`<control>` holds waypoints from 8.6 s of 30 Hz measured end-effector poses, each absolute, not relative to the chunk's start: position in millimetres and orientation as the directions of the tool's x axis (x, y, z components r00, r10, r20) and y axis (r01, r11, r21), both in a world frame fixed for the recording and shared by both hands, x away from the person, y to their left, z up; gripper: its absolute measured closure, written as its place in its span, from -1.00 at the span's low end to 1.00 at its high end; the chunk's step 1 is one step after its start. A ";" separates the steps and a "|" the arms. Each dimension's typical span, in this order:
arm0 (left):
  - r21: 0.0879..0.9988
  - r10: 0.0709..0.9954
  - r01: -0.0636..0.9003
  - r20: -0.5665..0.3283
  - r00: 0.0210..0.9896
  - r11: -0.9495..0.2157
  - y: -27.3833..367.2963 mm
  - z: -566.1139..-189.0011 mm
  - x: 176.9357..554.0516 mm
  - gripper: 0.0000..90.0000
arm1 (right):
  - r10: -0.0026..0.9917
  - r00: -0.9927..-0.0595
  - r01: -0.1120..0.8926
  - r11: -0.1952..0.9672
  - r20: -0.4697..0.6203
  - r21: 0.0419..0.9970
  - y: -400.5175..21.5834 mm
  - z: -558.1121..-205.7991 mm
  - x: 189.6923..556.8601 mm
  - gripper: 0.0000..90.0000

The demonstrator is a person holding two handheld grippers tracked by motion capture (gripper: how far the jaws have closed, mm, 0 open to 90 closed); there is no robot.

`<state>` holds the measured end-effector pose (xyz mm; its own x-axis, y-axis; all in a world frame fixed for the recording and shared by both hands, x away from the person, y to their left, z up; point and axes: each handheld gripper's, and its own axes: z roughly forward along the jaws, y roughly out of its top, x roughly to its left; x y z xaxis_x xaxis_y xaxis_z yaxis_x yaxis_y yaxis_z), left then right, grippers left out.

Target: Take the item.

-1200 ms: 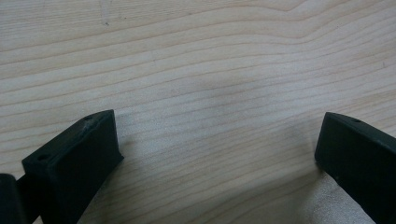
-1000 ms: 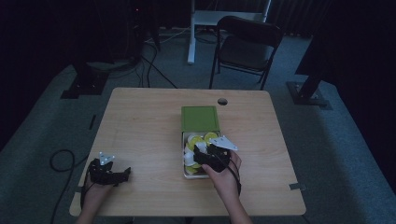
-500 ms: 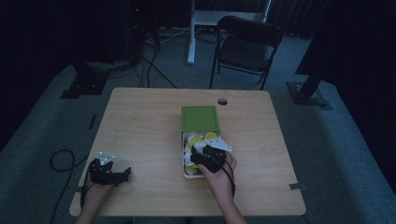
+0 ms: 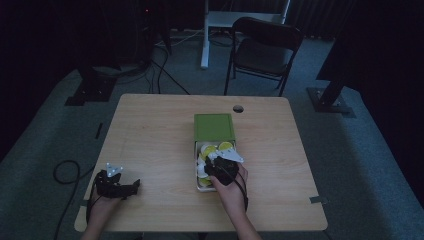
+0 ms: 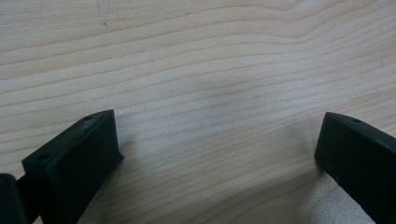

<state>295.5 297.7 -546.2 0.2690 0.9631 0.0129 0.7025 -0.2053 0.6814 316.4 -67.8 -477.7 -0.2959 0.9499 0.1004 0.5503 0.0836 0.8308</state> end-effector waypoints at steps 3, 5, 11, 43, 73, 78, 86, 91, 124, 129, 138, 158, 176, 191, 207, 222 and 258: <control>0.682 0.963 0.702 0.013 0.270 -0.206 297.6 -546.2 295.5 -1.00 | 0.948 -0.303 0.550 0.090 0.098 0.830 -66.2 -477.6 316.6 0.08; 0.682 0.963 0.702 0.013 0.270 -0.206 297.6 -546.3 295.5 -1.00 | 0.943 -0.314 0.558 0.091 0.109 0.825 -67.1 -477.3 318.0 0.10; 0.683 0.963 0.702 0.012 0.269 -0.205 297.5 -546.3 295.5 -1.00 | 0.937 -0.336 0.557 0.115 0.097 0.823 -66.1 -474.6 317.2 0.23; 0.683 0.963 0.702 0.012 0.269 -0.205 297.6 -546.3 295.5 -1.00 | 0.909 -0.404 0.489 0.124 0.098 0.864 -91.8 -438.0 307.1 0.30; 0.682 0.963 0.702 0.012 0.270 -0.206 297.7 -546.2 295.5 -1.00 | 0.951 -0.301 0.452 0.073 0.075 0.889 -163.5 -427.2 308.7 0.30; 0.682 0.963 0.702 0.012 0.270 -0.206 297.7 -546.2 295.5 -1.00 | 0.959 -0.275 0.460 0.062 0.076 0.886 -178.6 -433.4 310.2 0.30; 0.681 0.963 0.702 0.012 0.270 -0.206 297.7 -546.2 295.5 -1.00 | 0.968 -0.242 0.477 0.063 0.062 0.876 -197.1 -444.5 312.3 0.30; 0.682 0.963 0.702 0.012 0.270 -0.206 297.7 -546.3 295.5 -1.00 | 0.976 -0.210 0.490 0.056 0.056 0.870 -209.7 -454.0 313.8 0.30; 0.682 0.963 0.702 0.012 0.269 -0.205 297.6 -546.3 295.5 -1.00 | 0.996 -0.086 0.575 0.065 -0.019 0.816 -267.3 -515.8 322.1 0.30; 0.683 0.963 0.702 0.012 0.269 -0.204 297.6 -546.3 295.5 -1.00 | 0.997 -0.075 0.590 0.067 -0.027 0.805 -271.2 -521.8 322.8 0.30; 0.682 0.963 0.702 0.011 0.269 -0.205 297.6 -546.3 295.5 -1.00 | 0.998 -0.063 0.612 0.051 -0.016 0.789 -277.6 -529.8 323.0 0.29; 0.682 0.963 0.702 0.011 0.269 -0.204 297.5 -546.3 295.5 -1.00 | 0.997 -0.073 0.627 0.041 0.007 0.778 -279.3 -529.2 322.3 0.12; 0.682 0.963 0.702 0.012 0.270 -0.205 297.6 -546.3 295.5 -1.00 | 0.986 -0.161 0.589 0.063 0.041 0.805 -267.5 -501.1 322.1 -0.33; 0.682 0.963 0.702 0.012 0.269 -0.205 297.6 -546.3 295.5 -1.00 | 0.959 -0.273 0.567 0.095 0.078 0.818 -247.2 -496.9 320.0 -0.50; 0.683 0.963 0.702 0.012 0.270 -0.205 297.6 -546.4 295.5 -1.00 | 0.903 -0.415 0.559 0.159 0.109 0.814 -228.9 -504.2 315.7 -0.59; 0.683 0.963 0.701 0.012 0.270 -0.205 297.6 -546.4 295.4 -1.00 | 0.842 -0.528 0.566 0.252 0.110 0.785 -218.7 -524.6 308.3 -0.63; 0.683 0.954 0.695 0.011 0.299 -0.226 296.8 -546.5 294.0 -1.00 | 0.832 -0.555 0.578 0.379 0.007 0.723 -217.9 -550.1 303.3 -0.73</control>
<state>294.0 296.8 -546.5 0.2991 0.9541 0.0115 0.6949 -0.2261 0.6826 303.3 -217.9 -550.1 -0.5548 0.8320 0.0072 0.5775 0.3788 0.7231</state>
